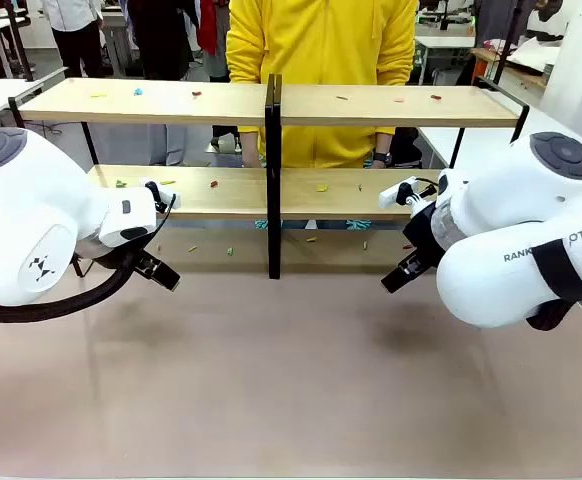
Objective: Clean the shelves.
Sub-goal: Pick up the Duster when the human hands it over.
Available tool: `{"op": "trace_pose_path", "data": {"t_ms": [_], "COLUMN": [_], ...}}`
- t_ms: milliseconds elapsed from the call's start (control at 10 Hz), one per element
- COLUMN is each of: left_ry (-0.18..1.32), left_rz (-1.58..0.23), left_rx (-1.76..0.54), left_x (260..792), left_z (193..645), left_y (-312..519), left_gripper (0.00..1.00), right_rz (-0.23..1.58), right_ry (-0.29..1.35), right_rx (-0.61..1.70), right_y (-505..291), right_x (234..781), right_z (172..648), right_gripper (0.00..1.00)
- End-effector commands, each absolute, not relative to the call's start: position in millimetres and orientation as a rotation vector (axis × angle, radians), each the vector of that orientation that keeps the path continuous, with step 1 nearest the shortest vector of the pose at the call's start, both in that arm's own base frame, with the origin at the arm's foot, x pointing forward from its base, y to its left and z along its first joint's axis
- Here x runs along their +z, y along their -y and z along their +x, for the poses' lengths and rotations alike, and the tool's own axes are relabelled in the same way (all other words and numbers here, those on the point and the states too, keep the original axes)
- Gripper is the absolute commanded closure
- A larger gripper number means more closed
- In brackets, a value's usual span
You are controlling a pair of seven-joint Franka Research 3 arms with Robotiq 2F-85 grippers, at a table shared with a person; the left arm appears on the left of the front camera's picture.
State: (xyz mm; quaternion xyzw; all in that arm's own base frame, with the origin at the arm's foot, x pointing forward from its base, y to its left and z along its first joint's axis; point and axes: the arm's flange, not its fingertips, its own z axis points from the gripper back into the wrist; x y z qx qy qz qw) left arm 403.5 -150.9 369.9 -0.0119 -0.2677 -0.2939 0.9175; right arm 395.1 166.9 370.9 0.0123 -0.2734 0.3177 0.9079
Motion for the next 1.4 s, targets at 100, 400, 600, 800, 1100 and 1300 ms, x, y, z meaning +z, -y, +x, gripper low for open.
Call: {"op": "trace_pose_path", "data": {"t_ms": [100,400,600,800,1100,1300], "left_ry": [0.551,0.551,0.551,0.551,0.551,0.551], "left_rz": [-0.025,-0.025,-0.025,-0.025,-0.025,-0.025], "left_rx": [-0.605,-0.605,-0.605,-0.605,-0.605,-0.605], "left_x": [370.0,370.0,370.0,370.0,370.0,370.0], "left_z": [403.4,403.4,403.4,403.4,403.4,403.4], "left_y": [150.9,150.9,150.9,150.9,150.9,150.9], "left_gripper": [0.00,0.00,0.00,0.00,0.00,0.00], "right_rz": [0.025,0.025,0.025,0.025,0.025,0.025], "right_ry": [0.564,0.564,0.564,0.564,0.564,0.564], "right_rx": [0.656,0.656,0.656,0.656,0.656,0.656], "right_y": [-166.9,-166.9,-166.9,-166.9,-166.9,-166.9], "right_x": [371.0,371.0,371.0,371.0,371.0,371.0], "right_z": [395.1,395.1,395.1,395.1,395.1,395.1], "right_gripper": [0.00,0.00,0.00,0.00,0.00,0.00]}}
